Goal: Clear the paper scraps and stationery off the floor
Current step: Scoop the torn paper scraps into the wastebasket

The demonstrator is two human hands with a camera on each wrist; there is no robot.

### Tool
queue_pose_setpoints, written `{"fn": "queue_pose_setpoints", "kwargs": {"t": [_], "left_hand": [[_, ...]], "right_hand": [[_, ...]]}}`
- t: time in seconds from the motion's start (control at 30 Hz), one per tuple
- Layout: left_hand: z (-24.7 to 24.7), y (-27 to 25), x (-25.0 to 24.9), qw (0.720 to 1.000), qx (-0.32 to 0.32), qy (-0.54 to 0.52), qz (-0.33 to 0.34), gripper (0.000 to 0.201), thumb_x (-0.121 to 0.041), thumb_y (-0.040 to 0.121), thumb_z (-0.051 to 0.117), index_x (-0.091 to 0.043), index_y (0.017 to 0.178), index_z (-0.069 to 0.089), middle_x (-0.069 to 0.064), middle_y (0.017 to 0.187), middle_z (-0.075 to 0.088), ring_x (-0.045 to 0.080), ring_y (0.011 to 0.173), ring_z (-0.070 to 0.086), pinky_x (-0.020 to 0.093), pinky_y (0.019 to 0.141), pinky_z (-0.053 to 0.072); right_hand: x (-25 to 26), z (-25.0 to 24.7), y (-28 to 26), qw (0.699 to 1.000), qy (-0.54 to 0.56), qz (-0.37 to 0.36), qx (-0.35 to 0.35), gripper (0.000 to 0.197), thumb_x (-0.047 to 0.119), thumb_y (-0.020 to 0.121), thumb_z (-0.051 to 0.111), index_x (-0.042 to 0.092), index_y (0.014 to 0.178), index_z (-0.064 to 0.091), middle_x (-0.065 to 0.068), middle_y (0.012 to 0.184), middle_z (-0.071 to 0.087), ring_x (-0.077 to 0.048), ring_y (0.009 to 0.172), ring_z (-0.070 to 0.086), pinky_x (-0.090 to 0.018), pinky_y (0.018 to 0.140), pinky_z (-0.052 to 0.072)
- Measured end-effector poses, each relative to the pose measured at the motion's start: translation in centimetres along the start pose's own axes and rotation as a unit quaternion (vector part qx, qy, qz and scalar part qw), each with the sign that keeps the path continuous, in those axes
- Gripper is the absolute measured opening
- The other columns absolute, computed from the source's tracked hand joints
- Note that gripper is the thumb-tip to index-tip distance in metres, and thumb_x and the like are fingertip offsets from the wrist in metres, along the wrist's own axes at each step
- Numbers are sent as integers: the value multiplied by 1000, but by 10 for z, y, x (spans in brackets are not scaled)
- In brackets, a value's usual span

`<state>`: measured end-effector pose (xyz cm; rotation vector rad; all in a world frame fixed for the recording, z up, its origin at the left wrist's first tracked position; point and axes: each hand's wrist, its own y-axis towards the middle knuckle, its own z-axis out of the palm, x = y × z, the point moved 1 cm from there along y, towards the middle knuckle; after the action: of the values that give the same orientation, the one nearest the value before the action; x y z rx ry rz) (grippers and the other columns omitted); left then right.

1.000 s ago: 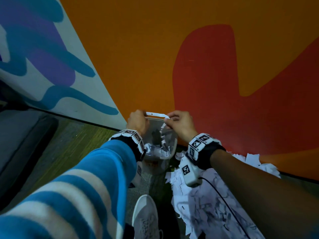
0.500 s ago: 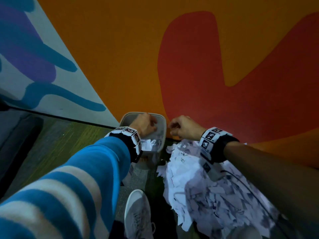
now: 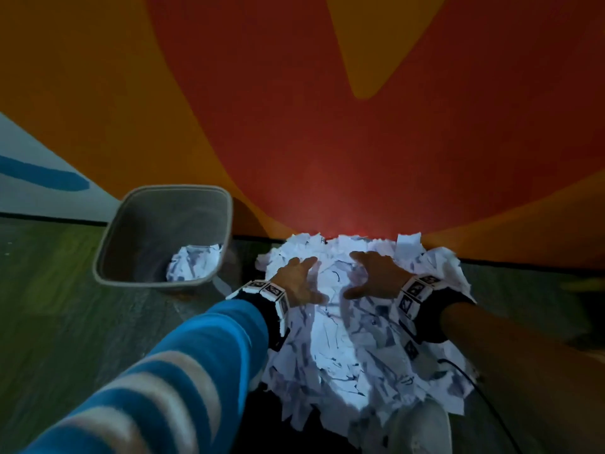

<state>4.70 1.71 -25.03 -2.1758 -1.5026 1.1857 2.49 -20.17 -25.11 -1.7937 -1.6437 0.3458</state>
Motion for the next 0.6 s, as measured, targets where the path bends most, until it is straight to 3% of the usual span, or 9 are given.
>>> {"fn": "queue_pose_setpoints", "kwargs": {"t": [0.07, 0.13, 0.2, 0.3, 0.4, 0.5, 0.6], "left_hand": [[15, 6, 9, 1000, -1, 2, -20, 125, -71, 66, 76, -38, 156, -5, 11, 165, 1, 38, 151, 7, 56, 118, 23], [32, 20, 12, 999, 10, -9, -37, 131, -71, 64, 77, -45, 153, -16, 8, 164, -16, 43, 149, -9, 62, 117, 15], [49, 32, 12, 999, 21, -4, -48, 132, -65, 66, 80, -46, 151, -19, 6, 163, -22, 46, 148, -15, 65, 116, 14], [68, 45, 12, 998, 8, 14, -63, 130, -52, 67, 85, -45, 153, -13, 5, 163, -17, 46, 148, -7, 68, 110, 27], [75, 50, 9, 996, -29, 29, -77, 112, -38, 73, 85, -42, 153, 7, 8, 157, 6, 45, 142, 15, 60, 101, 43], [68, 49, 9, 992, -90, 58, -71, 76, -23, 83, 76, -35, 143, 30, 11, 134, 31, 39, 123, 39, 51, 91, 50], [54, 41, 13, 991, -100, 51, -68, 55, -23, 86, 74, -25, 132, 44, 11, 124, 41, 37, 111, 54, 47, 90, 50]], "right_hand": [[-6, 12, 0, 999, -33, 3, 2, 123, 76, 65, 70, 30, 155, 0, -12, 162, 4, -42, 148, 5, -60, 116, 18], [-15, 21, 3, 999, -45, 4, 27, 124, 75, 69, 68, 31, 155, -9, -11, 162, -16, -46, 147, -14, -64, 116, 7], [-26, 39, 15, 999, -20, 18, 41, 131, 75, 64, 71, 36, 153, -17, -11, 161, -21, -51, 144, -15, -68, 114, 10], [-32, 62, 30, 998, -57, -21, 16, 135, 85, 56, 66, 39, 151, -18, -9, 162, -9, -50, 145, -6, -72, 109, 16], [-24, 66, 26, 999, -40, 9, -20, 116, 65, 71, 73, 36, 154, -2, -7, 161, -5, -47, 145, 3, -67, 107, 24], [-16, 61, 21, 996, -57, 11, -64, 77, 38, 83, 73, 30, 144, 28, -13, 146, 24, -42, 132, 28, -54, 98, 40], [-12, 45, 16, 994, -54, -33, -84, 26, 15, 91, 58, 14, 116, 50, -14, 119, 45, -36, 112, 47, -43, 81, 45]]}}
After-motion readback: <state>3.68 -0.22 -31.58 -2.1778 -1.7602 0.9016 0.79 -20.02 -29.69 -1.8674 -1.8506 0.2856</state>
